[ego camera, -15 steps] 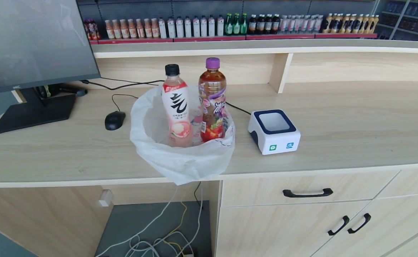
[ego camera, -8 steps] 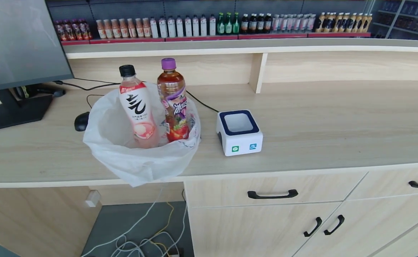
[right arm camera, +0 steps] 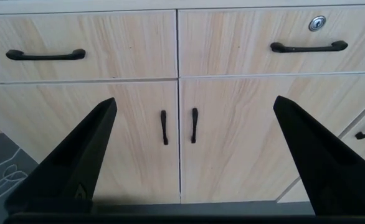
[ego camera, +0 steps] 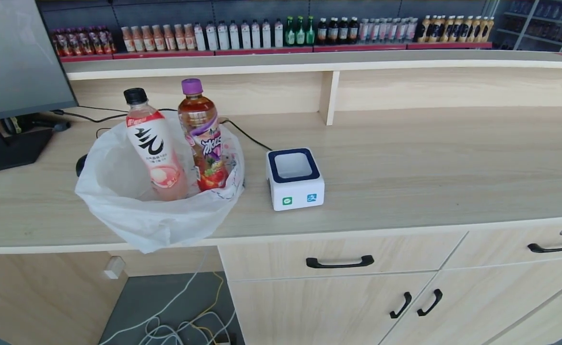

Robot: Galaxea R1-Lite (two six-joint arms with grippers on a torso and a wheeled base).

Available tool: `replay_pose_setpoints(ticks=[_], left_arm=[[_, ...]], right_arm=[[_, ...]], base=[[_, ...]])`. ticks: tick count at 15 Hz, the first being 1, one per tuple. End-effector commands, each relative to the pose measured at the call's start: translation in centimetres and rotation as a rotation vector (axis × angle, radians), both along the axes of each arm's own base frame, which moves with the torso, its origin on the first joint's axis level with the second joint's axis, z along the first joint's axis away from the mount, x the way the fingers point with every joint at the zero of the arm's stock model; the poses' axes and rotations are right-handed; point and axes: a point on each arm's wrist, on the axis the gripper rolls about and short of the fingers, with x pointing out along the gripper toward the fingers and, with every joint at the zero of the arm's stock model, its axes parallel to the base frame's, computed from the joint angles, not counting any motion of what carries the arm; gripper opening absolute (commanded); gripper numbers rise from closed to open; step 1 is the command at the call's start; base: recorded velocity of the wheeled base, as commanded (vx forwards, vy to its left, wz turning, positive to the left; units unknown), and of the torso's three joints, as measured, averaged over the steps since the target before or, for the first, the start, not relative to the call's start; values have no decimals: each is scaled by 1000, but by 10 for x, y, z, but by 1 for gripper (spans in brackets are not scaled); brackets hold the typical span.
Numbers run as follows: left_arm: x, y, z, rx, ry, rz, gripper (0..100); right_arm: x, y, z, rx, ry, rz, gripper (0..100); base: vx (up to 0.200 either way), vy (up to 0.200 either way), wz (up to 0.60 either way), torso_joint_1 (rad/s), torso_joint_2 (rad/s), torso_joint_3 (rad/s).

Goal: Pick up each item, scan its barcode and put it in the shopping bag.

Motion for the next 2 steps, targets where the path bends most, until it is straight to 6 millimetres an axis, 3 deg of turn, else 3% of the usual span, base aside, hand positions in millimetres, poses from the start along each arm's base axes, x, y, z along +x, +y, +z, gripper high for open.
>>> replay_pose_setpoints(ticks=[1,2], left_arm=[[0,0,0,0,0,-1,100],[0,0,0,0,0,-1,100]], right_arm=[[0,0,0,0,2,0,100],[0,0,0,0,0,0,100]], base=[[0,0,0,0,0,0],[0,0,0,0,0,0]])
